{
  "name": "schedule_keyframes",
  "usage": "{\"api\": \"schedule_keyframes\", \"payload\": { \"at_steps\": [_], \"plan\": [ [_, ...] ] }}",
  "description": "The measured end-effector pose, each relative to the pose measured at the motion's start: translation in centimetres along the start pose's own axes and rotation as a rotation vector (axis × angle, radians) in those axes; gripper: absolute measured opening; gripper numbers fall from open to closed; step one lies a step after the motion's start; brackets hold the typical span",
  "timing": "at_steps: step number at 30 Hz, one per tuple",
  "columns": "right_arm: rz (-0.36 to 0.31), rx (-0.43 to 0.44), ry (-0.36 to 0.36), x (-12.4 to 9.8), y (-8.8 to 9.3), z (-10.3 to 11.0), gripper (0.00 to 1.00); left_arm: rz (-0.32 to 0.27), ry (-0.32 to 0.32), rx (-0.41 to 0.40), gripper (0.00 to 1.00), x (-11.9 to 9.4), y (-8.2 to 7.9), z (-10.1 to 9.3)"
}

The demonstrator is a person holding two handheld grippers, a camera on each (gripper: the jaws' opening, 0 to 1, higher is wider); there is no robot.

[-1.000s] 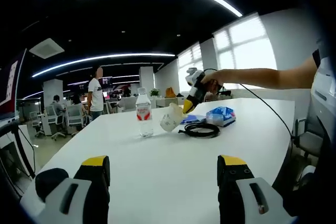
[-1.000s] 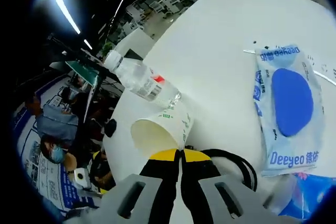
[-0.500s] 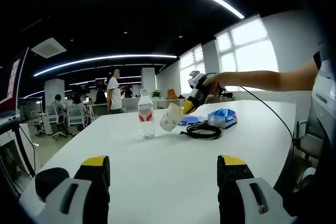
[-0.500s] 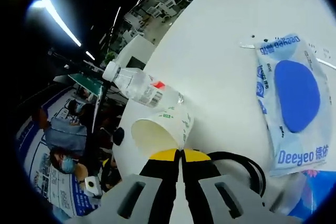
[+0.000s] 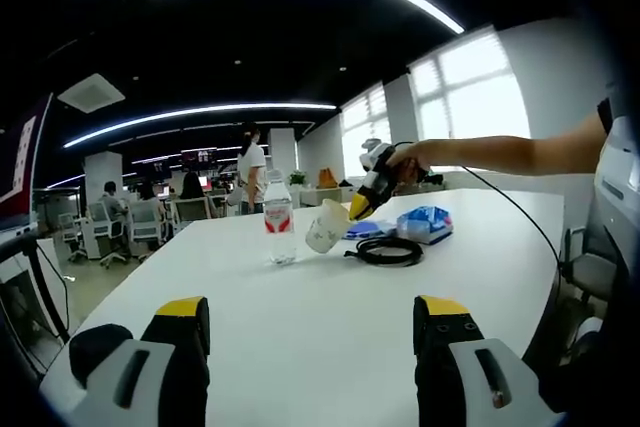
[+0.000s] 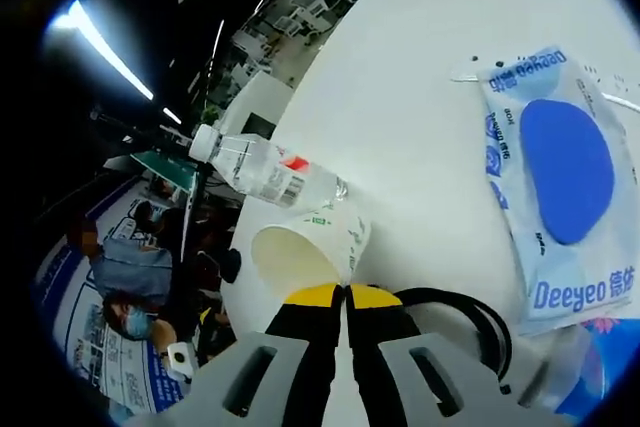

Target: Arrange the tabletop items into an orderly group along one side of the table until the central work area is clear of visible clutter.

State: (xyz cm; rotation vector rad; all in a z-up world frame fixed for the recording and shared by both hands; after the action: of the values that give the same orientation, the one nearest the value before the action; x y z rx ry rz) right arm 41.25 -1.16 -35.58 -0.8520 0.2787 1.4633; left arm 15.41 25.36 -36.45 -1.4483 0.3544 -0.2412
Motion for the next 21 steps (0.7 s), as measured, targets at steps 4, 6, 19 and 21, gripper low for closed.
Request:
{"api": "schedule_keyframes", "payload": {
  "at_steps": [4, 6, 19, 21],
  "plan": [
    [-0.001, -0.003, 0.000, -0.2, -0.6, -0.4, 0.01, 0.004, 0.002, -0.002, 0.83, 0.0, 0.1, -0.1],
    [-0.005, -0.007, 0.002, -0.2, -0.8, -0.4, 0.02, 0.006, 0.002, -0.003, 0.83, 0.1, 0.1, -0.1],
    [-0.051, -0.012, -0.019, -0.1, -1.8, -0.1, 0.03, 0.004, 0.004, 0.000, 0.83, 0.1, 0.0, -0.1],
    [-0.058, -0.025, -0.028, 0.0, -1.6, 0.2, 0.03, 0.004, 0.004, -0.001, 0.83, 0.1, 0.1, -0.1]
  ]
}}
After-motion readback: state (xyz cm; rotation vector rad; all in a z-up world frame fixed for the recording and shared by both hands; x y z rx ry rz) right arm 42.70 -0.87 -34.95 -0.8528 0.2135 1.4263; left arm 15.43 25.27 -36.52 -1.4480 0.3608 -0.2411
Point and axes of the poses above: the point that each gripper's makers call its tool centre point, and the gripper's own axes: x roughly forward along the fingers, z roughly to its left, y roughly out of its underside, the point moved 6 cm from there along -x, roughly backward along the fingers
